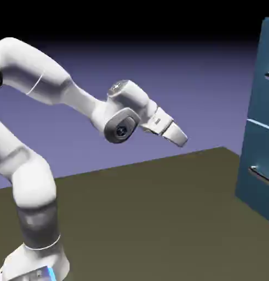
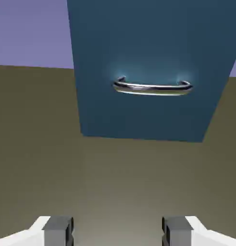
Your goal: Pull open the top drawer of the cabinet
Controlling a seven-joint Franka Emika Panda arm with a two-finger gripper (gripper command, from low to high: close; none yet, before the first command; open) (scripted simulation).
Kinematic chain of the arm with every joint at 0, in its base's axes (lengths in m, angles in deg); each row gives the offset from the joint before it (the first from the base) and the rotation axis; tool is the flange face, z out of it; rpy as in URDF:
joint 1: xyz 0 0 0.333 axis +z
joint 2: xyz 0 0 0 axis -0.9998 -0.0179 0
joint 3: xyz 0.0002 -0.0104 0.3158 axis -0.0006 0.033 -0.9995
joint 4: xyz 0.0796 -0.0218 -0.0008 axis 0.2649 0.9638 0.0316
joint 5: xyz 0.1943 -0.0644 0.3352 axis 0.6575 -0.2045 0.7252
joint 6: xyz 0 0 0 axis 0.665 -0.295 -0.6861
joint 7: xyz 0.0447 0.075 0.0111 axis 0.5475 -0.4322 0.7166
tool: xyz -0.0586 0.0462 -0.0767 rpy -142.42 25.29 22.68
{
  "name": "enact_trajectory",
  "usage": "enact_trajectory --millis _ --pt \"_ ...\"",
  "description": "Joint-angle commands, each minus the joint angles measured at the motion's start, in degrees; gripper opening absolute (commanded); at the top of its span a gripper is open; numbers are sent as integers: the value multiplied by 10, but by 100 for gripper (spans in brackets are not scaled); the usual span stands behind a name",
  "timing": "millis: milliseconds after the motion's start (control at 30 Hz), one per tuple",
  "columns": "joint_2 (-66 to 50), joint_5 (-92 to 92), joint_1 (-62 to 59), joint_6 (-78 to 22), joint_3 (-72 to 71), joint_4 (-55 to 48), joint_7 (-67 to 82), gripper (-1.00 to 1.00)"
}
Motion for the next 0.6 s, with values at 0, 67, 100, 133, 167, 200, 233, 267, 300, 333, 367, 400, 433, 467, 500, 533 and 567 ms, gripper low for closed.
enact_trajectory --millis 0,67,100,133,167,200,233,267,300,333,367,400,433,467,500,533,567 --pt "7 24 -21 -6 -13 -12 -4 0" --pt "21 73 -62 -17 -38 -35 -12 0" --pt "28 98 -83 -23 -50 -47 -15 0" --pt "35 122 -104 -29 -63 -59 -19 0" --pt "42 146 -125 -35 -75 -70 -23 0" --pt "49 171 -145 -40 -88 -82 -27 0" --pt "55 195 -166 -46 -100 -94 -31 0" --pt "62 220 -187 -52 -113 -105 -35 0" --pt "69 244 -208 -58 -125 -117 -39 0" --pt "76 268 -228 -63 -138 -129 -42 0" --pt "83 293 -249 -69 -150 -141 -46 0" --pt "90 317 -270 -75 -163 -152 -50 0" --pt "97 342 -291 -81 -175 -164 -54 0" --pt "104 366 -311 -86 -188 -176 -58 0" --pt "111 391 -332 -92 -200 -188 -62 0" --pt "118 415 -353 -98 -213 -199 -66 0" --pt "125 439 -374 -104 -225 -211 -69 0"
